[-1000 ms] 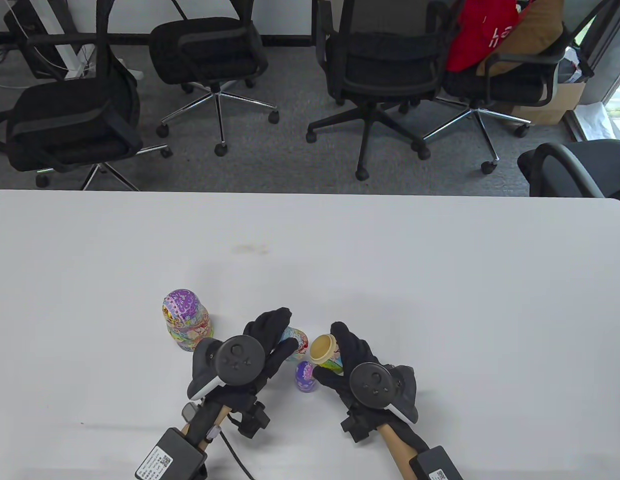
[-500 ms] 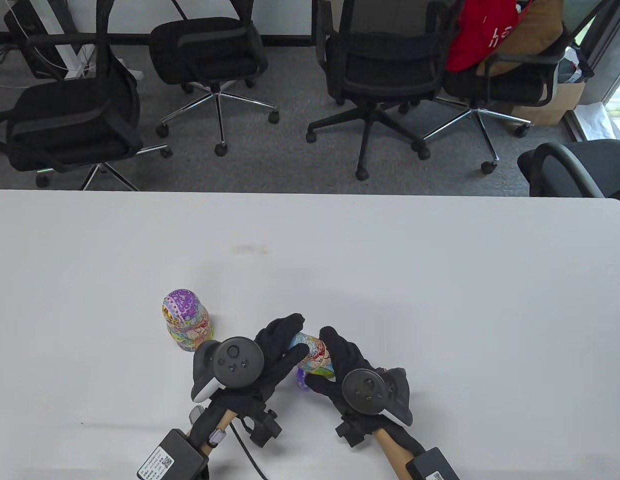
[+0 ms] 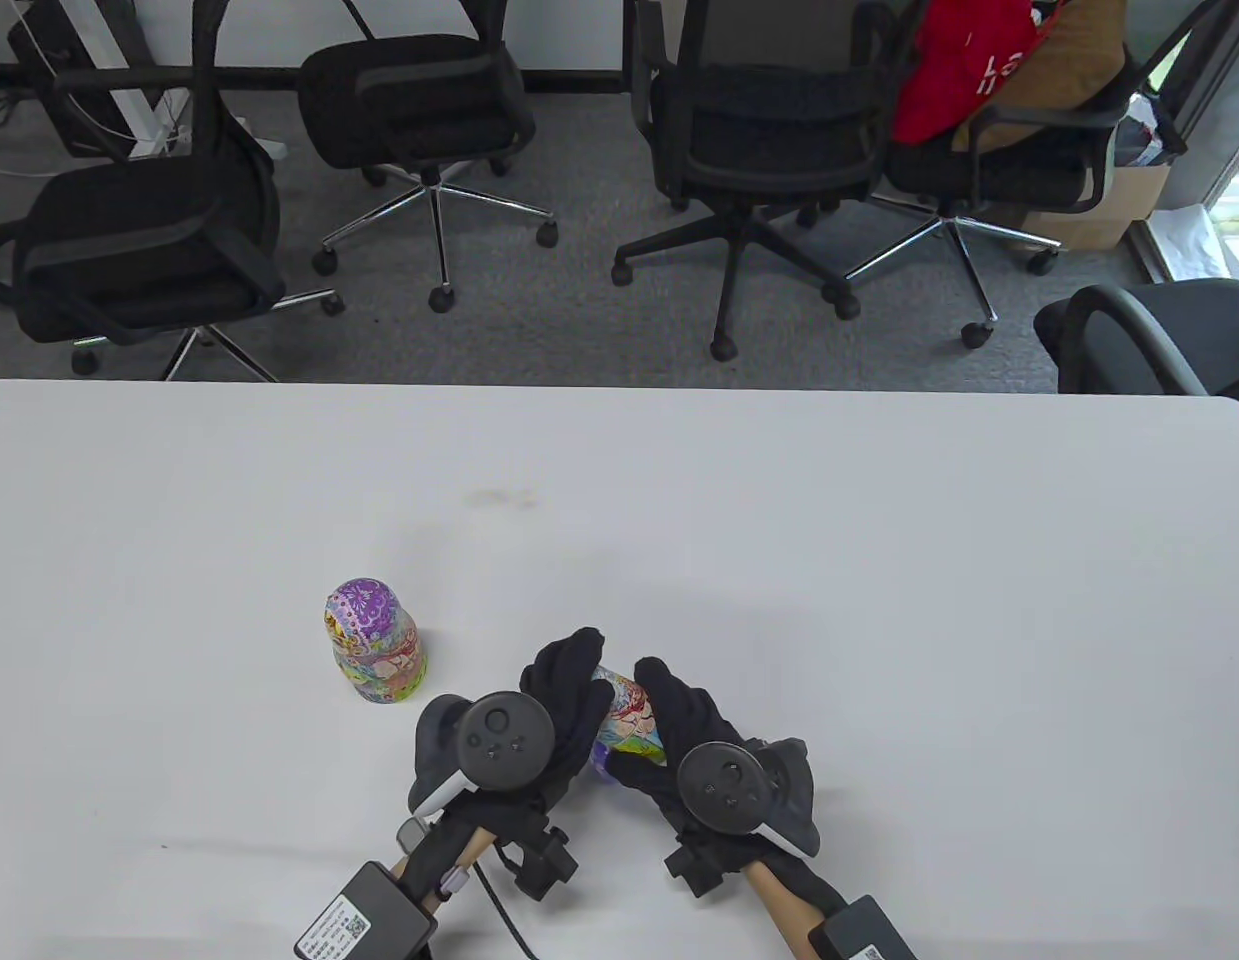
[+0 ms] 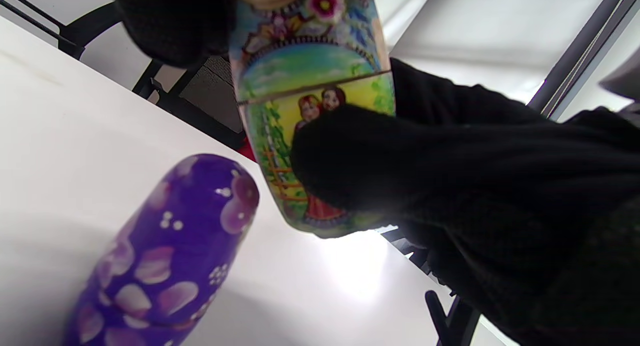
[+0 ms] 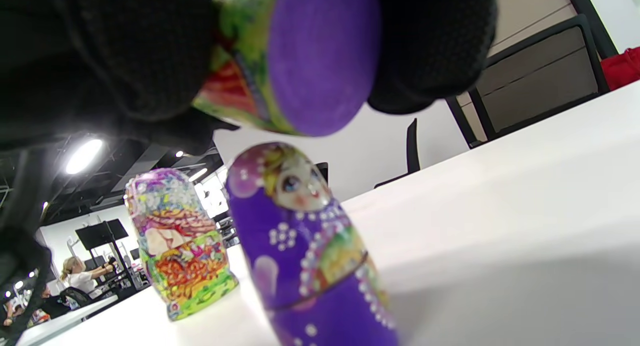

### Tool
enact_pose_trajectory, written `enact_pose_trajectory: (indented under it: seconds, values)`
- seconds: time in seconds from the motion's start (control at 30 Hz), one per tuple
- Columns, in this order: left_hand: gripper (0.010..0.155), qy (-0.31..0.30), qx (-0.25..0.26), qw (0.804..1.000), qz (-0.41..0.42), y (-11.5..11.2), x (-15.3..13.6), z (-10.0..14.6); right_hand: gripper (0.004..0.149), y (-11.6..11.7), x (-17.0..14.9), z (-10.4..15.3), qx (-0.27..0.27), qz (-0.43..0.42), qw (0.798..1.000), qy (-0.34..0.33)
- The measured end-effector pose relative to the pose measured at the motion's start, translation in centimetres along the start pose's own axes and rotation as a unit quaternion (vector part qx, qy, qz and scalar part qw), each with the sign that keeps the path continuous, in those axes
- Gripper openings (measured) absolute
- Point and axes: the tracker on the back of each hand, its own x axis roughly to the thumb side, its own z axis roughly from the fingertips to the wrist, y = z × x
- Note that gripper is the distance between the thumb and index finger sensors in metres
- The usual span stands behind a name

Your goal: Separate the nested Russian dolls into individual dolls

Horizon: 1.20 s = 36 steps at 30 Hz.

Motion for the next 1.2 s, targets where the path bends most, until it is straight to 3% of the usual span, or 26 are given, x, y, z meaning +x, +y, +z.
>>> enact_pose_trajectory:
  seconds: [0.33, 0.5, 0.87, 1.0, 1.2]
  values:
    - [0.064, -0.002, 0.012, 1.000, 0.026, 0.2, -0.4, 0.1, 0.090, -0.2, 0.8, -0.1, -0.011, 0.004, 1.000, 0.003]
    - [0.064, 0.004, 0.026, 0.999, 0.022, 1.7, -0.4, 0.0, 0.091, -0.3, 0.5, -0.4, 0.012, -0.035, 0.999, 0.018]
    - [0.062, 0.062, 0.099, 0.989, -0.089, 4.9, -2.7, 0.5, 0.087, -0.9, -2.4, -0.4, -0.005, -0.055, 0.996, 0.070]
    - [0.062, 0.095, 0.105, 0.985, -0.099, 5.3, -4.1, 0.5, 0.086, -0.9, -3.1, -0.5, -0.006, -0.070, 0.994, 0.085]
    - [0.062, 0.140, 0.083, 0.971, -0.177, 4.7, -6.1, 0.3, 0.085, -1.0, -3.3, -0.4, -0.002, -0.079, 0.993, 0.091]
